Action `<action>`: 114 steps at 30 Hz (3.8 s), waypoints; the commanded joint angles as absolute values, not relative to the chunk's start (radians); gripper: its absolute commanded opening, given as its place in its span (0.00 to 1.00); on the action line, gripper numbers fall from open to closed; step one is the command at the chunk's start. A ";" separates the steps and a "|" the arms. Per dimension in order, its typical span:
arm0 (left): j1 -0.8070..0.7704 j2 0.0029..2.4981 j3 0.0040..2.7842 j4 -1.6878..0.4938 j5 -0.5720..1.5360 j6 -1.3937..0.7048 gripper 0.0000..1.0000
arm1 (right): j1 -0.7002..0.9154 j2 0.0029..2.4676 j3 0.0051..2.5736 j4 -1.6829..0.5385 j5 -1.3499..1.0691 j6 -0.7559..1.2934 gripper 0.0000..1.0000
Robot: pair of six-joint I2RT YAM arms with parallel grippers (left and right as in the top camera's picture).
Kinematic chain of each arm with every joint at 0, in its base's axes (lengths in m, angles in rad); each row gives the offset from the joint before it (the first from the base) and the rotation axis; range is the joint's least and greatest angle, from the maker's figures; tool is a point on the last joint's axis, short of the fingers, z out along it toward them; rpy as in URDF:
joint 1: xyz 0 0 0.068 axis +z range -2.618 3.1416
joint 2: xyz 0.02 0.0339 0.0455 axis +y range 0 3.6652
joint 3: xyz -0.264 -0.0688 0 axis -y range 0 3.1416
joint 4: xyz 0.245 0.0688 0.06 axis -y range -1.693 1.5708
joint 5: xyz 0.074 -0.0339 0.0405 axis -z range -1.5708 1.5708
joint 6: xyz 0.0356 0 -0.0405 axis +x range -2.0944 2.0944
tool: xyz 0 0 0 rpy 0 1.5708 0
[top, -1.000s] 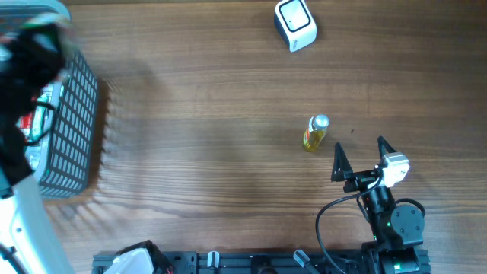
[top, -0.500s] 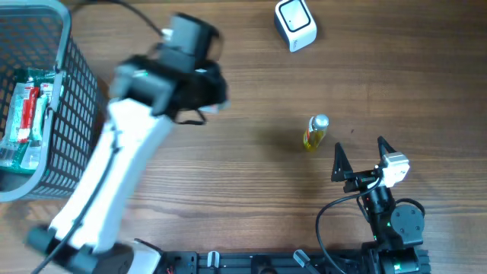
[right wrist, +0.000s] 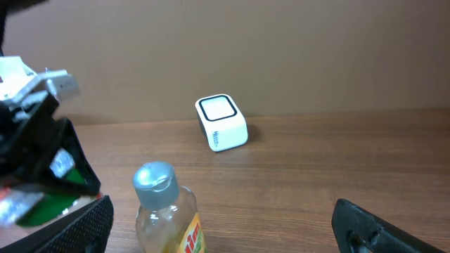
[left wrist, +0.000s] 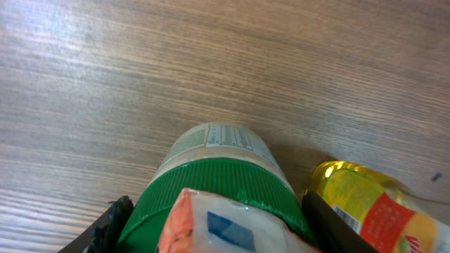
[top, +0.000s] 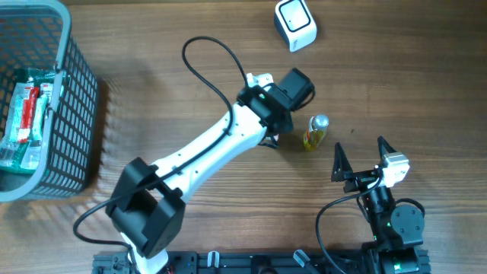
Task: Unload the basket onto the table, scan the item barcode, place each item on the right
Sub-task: 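Carry the red-and-white box with the left gripper toward the scanner, then place the box beside the oil bottle and release it, then reach the left gripper into the basket and grasp the green glove pack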
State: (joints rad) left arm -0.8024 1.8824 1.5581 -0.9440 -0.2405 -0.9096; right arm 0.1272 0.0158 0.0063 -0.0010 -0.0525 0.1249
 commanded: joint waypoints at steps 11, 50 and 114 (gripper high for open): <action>-0.857 1.993 1.535 -0.912 -0.285 -0.988 0.19 | 0.123 0.014 0.005 0.001 -0.062 0.107 1.00; -0.537 1.671 1.718 -0.878 -0.294 -0.493 0.83 | 0.123 0.014 0.005 0.001 -0.062 0.107 1.00; 0.738 2.272 1.827 -0.896 0.055 0.678 1.00 | 0.123 0.018 0.005 0.001 -0.062 0.107 1.00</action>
State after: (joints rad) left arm 0.7357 2.2604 1.8767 -0.9424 0.0509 0.6525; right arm 0.1272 0.0158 0.0063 -0.0010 -0.0525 0.1249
